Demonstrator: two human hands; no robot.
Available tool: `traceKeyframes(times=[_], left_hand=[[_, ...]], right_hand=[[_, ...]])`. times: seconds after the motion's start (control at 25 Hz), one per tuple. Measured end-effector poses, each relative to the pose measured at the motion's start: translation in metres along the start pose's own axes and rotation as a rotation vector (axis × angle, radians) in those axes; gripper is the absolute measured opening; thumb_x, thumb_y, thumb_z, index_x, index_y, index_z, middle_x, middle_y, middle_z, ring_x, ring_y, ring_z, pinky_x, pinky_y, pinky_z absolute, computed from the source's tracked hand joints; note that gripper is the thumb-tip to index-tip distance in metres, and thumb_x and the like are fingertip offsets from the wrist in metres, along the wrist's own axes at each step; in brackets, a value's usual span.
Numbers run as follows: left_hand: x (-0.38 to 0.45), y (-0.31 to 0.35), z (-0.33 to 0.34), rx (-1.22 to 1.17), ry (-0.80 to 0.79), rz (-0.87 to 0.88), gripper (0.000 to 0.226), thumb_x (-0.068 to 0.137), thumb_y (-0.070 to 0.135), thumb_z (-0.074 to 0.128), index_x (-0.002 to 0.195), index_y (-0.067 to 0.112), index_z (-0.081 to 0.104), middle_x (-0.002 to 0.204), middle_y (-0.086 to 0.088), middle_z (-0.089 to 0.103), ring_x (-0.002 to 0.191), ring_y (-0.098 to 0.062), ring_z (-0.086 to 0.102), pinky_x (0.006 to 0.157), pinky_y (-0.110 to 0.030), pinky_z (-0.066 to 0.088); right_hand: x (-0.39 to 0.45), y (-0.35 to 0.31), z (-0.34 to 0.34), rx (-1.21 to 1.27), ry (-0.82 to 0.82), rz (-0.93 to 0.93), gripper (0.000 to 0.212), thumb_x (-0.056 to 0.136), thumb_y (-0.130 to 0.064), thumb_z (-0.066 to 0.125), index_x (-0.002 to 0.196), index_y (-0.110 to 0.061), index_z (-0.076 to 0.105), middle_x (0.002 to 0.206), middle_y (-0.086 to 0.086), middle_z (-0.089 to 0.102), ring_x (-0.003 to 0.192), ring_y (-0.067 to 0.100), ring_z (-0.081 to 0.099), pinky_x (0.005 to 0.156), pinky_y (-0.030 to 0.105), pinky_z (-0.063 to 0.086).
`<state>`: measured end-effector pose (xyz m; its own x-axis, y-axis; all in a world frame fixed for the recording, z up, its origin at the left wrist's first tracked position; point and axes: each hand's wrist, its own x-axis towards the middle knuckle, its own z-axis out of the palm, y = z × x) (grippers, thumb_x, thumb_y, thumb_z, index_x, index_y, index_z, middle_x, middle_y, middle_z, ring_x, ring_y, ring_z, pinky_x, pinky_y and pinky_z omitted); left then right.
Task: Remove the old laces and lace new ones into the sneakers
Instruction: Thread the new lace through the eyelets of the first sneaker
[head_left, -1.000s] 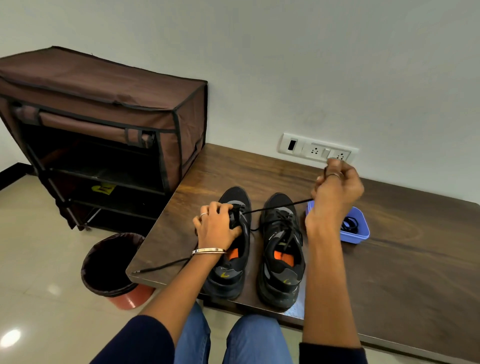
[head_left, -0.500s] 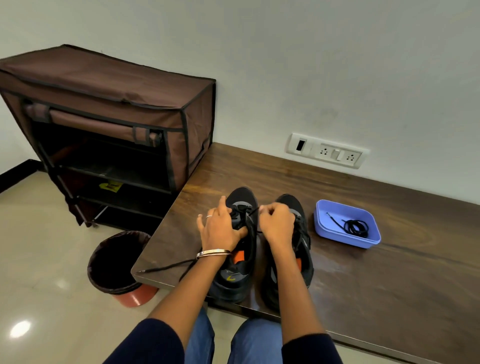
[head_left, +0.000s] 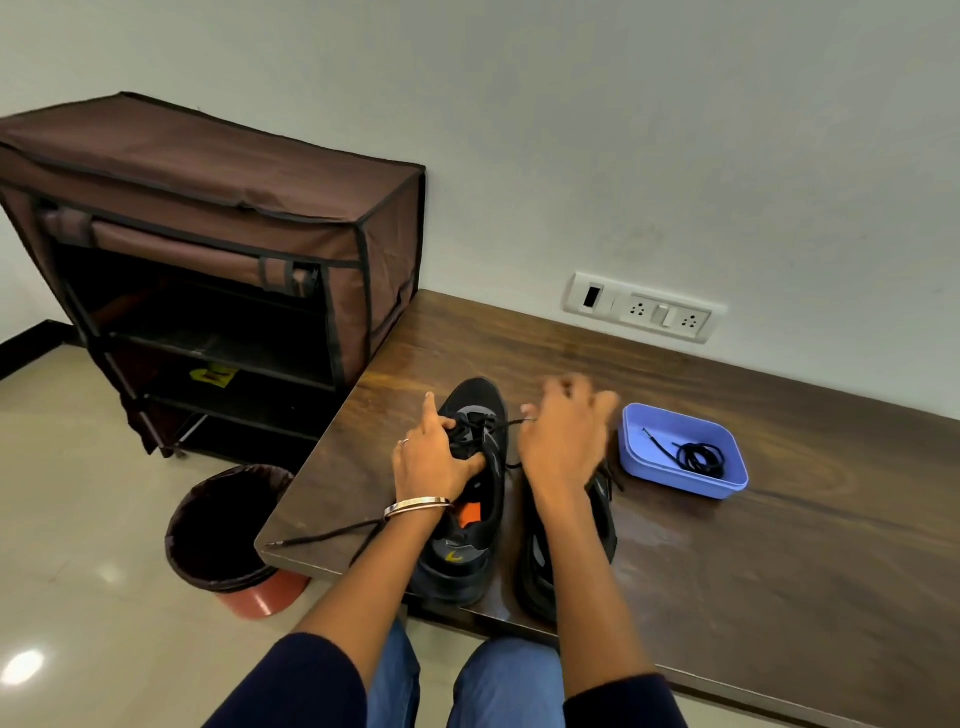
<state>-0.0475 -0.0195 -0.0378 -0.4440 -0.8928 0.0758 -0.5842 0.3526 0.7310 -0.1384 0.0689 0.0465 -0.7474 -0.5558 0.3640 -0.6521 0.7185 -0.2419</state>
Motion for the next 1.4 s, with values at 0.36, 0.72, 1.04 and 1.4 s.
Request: traceKeyframes(times=[0.36,0.72,1.04,1.4], left_hand=[[-0.003,0.002,-0.004,-0.124,-0.020,-0.029,0.121,0.070,0.036,0.080,0.152,0.007,-0.006,0.120,0.007,0.059,0.116,-0.021,0.053,0.096,-0.034,0.042],[-0.005,0.003,-0.006,-0.125,-0.035,-0.055,0.099,0.075,0.034,0.076,0.151,0.012,0.016,0.126,0.006,0.059,0.121,-0.020,0.051,0.096,-0.032,0.041],[-0.028,0.015,-0.025,0.403,0.111,0.214,0.047,0.078,0.049,0.061,0.121,0.030,0.058,0.117,0.006,0.047,0.113,-0.019,0.044,0.090,-0.038,0.035],[-0.038,0.006,-0.028,0.376,-0.020,0.145,0.039,0.089,0.045,0.058,0.124,0.030,0.060,0.111,-0.001,0.055,0.107,-0.025,0.052,0.079,-0.038,0.050]], right_hand=[[-0.006,0.013,0.030,0.404,-0.095,0.111,0.024,0.085,-0.005,0.053,0.094,-0.010,0.075,0.093,0.010,0.073,0.099,0.034,0.061,0.083,0.039,0.050],[-0.010,0.017,0.002,0.479,-0.173,0.221,0.032,0.090,-0.007,0.059,0.121,-0.010,0.064,0.116,0.011,0.065,0.110,0.028,0.057,0.091,0.032,0.044],[0.001,0.016,-0.023,0.624,-0.368,0.072,0.030,0.097,0.000,0.035,0.116,0.006,0.058,0.098,0.022,0.060,0.088,0.025,0.053,0.077,0.035,0.042],[-0.011,-0.004,0.003,0.663,-0.322,0.052,0.014,0.093,-0.007,0.058,0.092,-0.005,0.072,0.084,0.011,0.072,0.070,0.021,0.067,0.061,0.024,0.049]])
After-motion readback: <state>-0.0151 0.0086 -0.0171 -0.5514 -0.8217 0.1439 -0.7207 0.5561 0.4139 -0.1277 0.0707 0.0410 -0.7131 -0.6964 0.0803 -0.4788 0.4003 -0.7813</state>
